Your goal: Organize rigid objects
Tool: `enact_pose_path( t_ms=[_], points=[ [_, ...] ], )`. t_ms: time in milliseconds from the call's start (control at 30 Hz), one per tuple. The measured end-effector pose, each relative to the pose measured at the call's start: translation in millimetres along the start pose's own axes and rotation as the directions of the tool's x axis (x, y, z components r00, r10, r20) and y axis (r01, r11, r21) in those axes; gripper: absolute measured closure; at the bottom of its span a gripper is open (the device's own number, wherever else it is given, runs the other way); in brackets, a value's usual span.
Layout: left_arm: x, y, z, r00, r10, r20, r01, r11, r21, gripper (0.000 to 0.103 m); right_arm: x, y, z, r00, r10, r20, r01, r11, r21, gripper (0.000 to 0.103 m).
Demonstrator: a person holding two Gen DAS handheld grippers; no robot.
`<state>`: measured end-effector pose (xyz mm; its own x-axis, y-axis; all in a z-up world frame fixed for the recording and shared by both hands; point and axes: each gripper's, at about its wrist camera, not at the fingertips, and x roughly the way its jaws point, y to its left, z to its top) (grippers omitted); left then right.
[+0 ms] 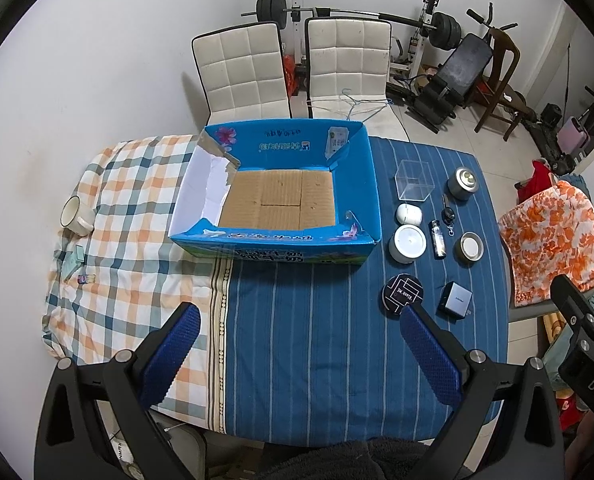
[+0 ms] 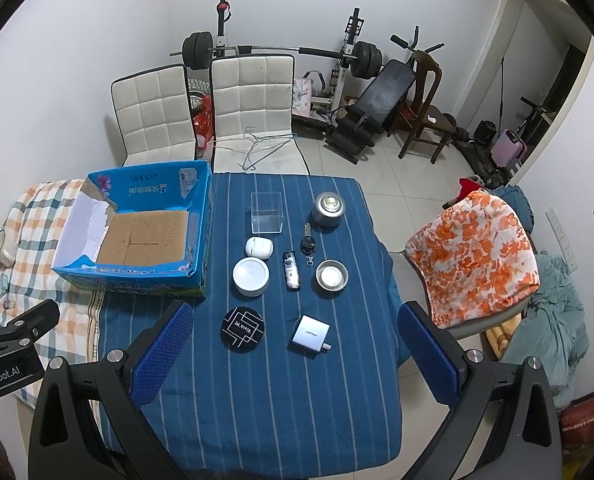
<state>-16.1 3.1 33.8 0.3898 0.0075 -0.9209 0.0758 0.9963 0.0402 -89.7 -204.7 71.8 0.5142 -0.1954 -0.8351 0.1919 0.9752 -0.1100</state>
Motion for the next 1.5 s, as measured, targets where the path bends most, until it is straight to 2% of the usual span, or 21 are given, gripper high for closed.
enact_pose_path(
  t_ms=[233,500,633,767,800,900,1000,1100,1200,1333,1433,1500],
  points=[
    [2.2,-1.9,0.1,1.0,0.002,-0.005,-0.002,1.0,0.001,0.001,7.6,1.4,4.1,1.0,0.008,-0.018,-0.008,1.0,-0.001,0.0],
    [29.4,-20.8,21.3,0.999,-0.023,-0.034,0.024,1.0,0.02,0.001,47.5,-9.8,15.3,0.998,-0.006,-0.066,0.007,1.0,0.018,0.0],
    [50.4,-39.7,52.4,0.999,-0.047,-0.024,0.048,0.998,0.045,0.001,90.2,-35.5,33.5,0.993,-0.015,-0.114,0.024,0.997,0.072,0.0],
    [81.7,-70.9,99.1,0.996,-0.094,-0.004,0.094,0.992,0.088,0.001,156.9,-70.5,65.2,0.987,-0.031,-0.155,0.051,0.991,0.123,0.0],
    [92.8,-80.7,112.1,0.996,-0.093,-0.009,0.093,0.99,0.103,0.001,171.6,-77.0,72.3,0.986,-0.033,-0.162,0.055,0.989,0.135,0.0],
    [137.7,-115.7,154.1,0.987,-0.146,-0.071,0.154,0.979,0.132,0.001,236.9,-99.2,100.9,0.981,0.0,-0.195,0.032,0.987,0.157,0.0],
    [187.1,-148.3,187.4,0.967,-0.19,-0.168,0.213,0.968,0.131,0.001,315.3,-113.2,127.5,0.959,0.049,-0.278,-0.001,0.986,0.169,0.0],
    [245.3,-180.2,213.2,0.939,-0.203,-0.278,0.24,0.965,0.108,0.001,389.7,-115.5,148.3,0.932,0.073,-0.356,-0.017,0.987,0.159,0.0],
    [299.8,-197.3,222.9,0.911,-0.175,-0.375,0.217,0.973,0.074,0.001,448.7,-113.2,157.2,0.901,0.085,-0.426,-0.021,0.988,0.153,0.0],
    [336.0,-206.1,223.4,0.886,-0.152,-0.437,0.197,0.979,0.059,0.001,501.7,-111.3,157.3,0.87,0.109,-0.48,-0.041,0.988,0.151,0.003],
    [351.6,-212.4,222.1,0.879,-0.131,-0.459,0.182,0.981,0.068,0.001,530.6,-107.3,154.8,0.841,0.148,-0.52,-0.074,0.984,0.161,0.013],
    [361.5,-218.4,224.4,0.871,-0.126,-0.474,0.184,0.98,0.077,0.001,544.0,-108.1,149.3,0.821,0.184,-0.54,-0.1,0.978,0.181,0.024]
  ],
)
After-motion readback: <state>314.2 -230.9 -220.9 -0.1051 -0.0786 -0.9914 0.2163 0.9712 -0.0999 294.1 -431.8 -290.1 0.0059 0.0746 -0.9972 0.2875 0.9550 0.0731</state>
